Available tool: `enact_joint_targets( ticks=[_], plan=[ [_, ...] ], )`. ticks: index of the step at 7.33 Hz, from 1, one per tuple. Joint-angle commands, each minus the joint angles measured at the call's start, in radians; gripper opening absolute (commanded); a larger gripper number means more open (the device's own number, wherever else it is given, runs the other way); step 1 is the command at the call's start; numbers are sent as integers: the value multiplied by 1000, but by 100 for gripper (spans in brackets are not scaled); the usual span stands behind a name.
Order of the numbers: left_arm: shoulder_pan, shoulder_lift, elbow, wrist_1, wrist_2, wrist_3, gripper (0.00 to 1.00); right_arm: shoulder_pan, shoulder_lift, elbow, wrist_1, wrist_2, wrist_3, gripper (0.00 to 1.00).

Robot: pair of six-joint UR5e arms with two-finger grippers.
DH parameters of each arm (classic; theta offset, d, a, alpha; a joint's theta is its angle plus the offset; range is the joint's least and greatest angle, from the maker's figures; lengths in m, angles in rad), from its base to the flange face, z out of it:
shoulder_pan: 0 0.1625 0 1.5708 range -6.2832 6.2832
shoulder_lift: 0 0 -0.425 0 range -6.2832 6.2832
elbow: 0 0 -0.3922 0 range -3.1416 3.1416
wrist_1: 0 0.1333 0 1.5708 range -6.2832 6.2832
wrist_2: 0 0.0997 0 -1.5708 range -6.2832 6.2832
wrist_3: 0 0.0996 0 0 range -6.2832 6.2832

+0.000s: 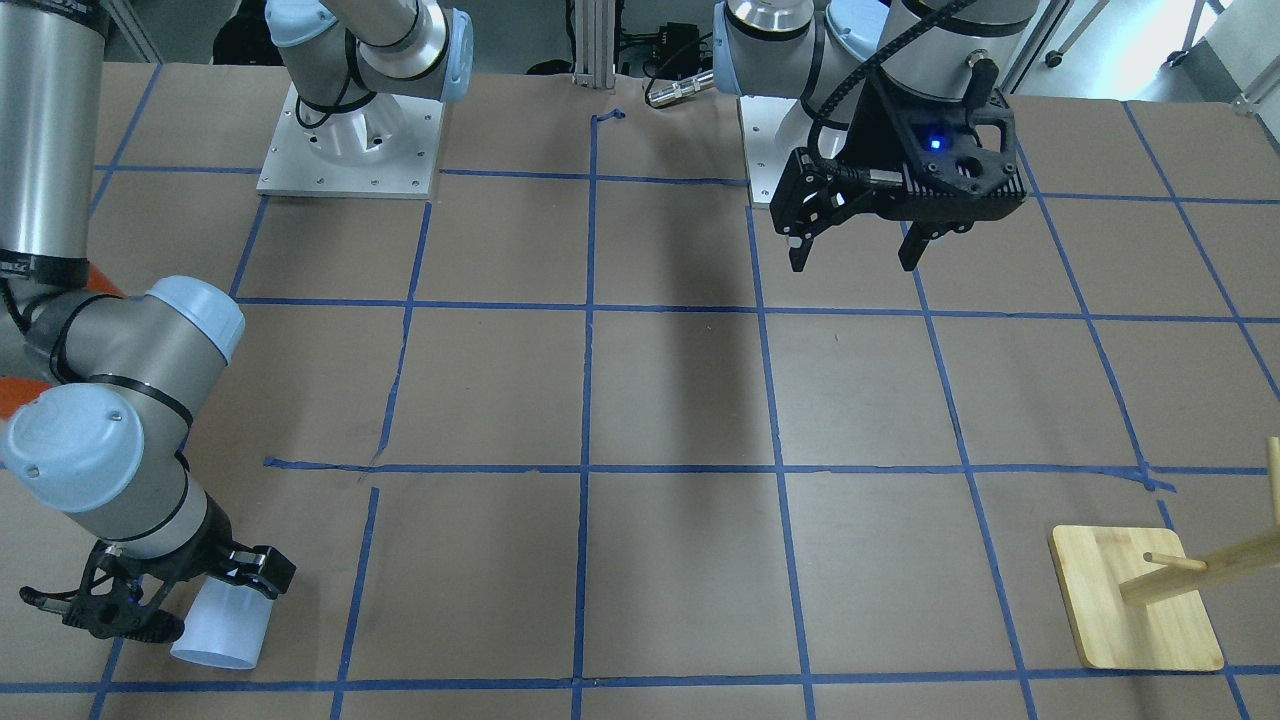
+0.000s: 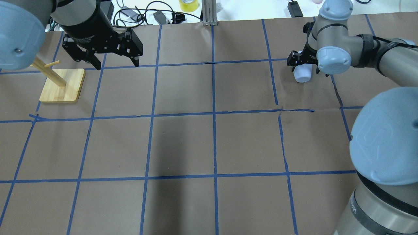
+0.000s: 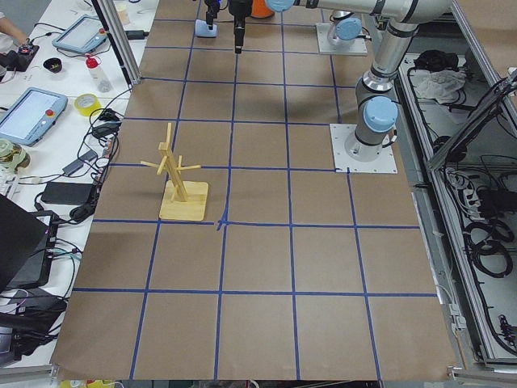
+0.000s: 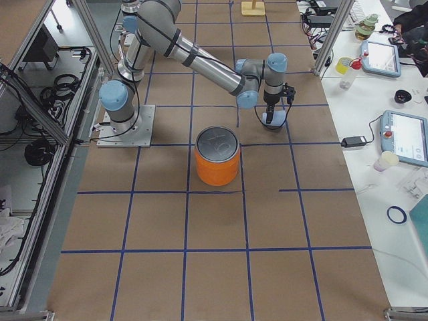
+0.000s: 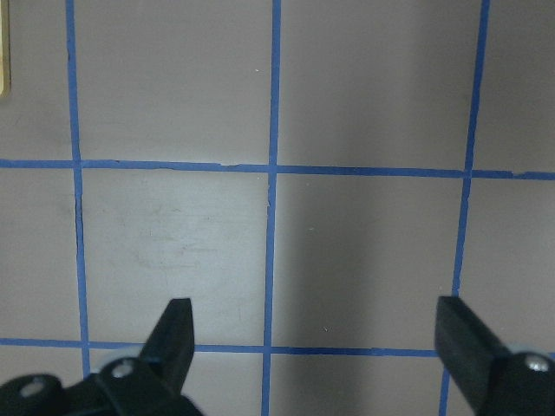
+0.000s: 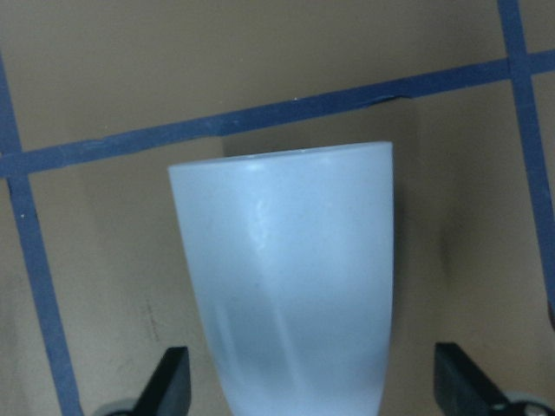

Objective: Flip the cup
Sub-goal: 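Close the right gripper around the base of the light-blue cup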

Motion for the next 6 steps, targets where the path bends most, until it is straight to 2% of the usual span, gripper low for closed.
enact_joint_targets(
  ticks=[1, 3, 4, 6],
  plan=[
    [0, 0, 0, 0, 0, 0, 100, -2, 32, -4, -39, 0, 0, 100],
    [0, 0, 0, 0, 0, -2, 100, -2, 55, -33, -48, 0, 0, 99],
    [0, 0, 0, 0, 0, 0, 100, -2, 53, -35, -48, -1, 0, 87],
    [0, 0, 0, 0, 0, 0, 100, -2, 47, -35, -48, -1, -15, 44]
  ],
)
